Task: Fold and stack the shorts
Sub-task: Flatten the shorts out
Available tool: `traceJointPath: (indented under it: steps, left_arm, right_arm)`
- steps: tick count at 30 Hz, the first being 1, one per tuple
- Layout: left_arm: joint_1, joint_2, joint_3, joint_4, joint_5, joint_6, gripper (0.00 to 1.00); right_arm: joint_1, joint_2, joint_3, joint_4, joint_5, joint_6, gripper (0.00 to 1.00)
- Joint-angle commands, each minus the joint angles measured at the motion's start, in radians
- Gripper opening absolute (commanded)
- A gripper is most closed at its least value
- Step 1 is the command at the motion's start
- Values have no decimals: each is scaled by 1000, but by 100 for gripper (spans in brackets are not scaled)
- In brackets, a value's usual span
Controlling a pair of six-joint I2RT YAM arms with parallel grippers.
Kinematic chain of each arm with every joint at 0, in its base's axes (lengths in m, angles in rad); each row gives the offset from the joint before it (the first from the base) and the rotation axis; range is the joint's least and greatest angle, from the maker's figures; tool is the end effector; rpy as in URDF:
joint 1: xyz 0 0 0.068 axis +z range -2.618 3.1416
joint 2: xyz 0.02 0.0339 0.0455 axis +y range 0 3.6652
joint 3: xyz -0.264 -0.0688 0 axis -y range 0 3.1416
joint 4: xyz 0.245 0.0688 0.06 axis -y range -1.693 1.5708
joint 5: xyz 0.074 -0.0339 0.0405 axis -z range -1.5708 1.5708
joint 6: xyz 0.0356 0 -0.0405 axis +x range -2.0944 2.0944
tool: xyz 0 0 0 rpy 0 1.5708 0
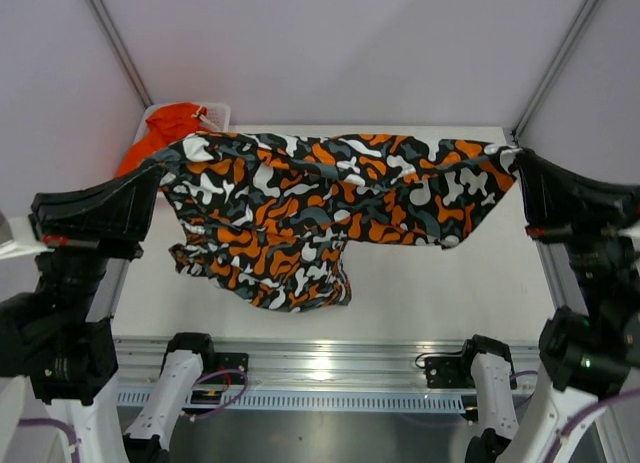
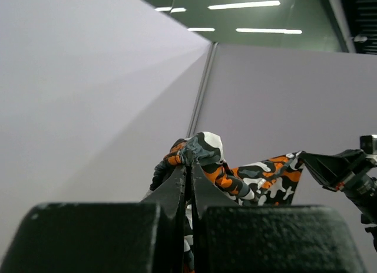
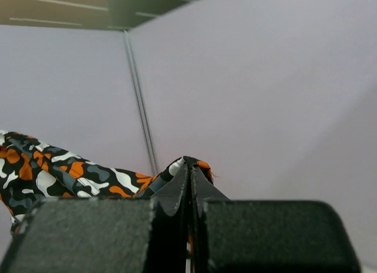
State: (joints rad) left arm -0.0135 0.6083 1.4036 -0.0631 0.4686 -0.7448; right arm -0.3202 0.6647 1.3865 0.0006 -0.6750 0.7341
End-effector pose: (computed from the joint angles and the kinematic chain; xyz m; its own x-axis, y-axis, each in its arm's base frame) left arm 0.0105 -0.0162 0.5520 0.2556 -0.6083 -0.7514 0.7089 0.6465 -0.2821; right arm 0.0382 0.0108 0.5506 0.3325 0.4408 -0.8338 -0.5684 0.7991 0.1958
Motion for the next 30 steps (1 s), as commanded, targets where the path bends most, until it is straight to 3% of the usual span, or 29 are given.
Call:
traceJointPath:
  steps: [1,4,8,13,16,21,30]
  left_arm:
    - [10,-19,77,17,19,-47,0]
    - [10,-47,159,-38,-22,-28,0]
    - [10,11,251,-194,-91,27,0]
    - [10,138,169,-199,-91,9,0]
    - [10,185,103,-184,-97,9,0]
    - [10,231,40,-144,-127,45,0]
    - [10,183,164,-93,-65,58,0]
  right_arm:
    - [9,-57,97,-67,67,-76,0]
    - [81,-102,117,-70,150,-110,0]
    - [200,-44,167,-225,274,-182,0]
    - [375,82,152,-318,440,-245,0]
    - [385,128,146,-353,476,-252,0]
    - [369,216,138,-334,440,-245,0]
    - [331,222,259,-260,273,-179,0]
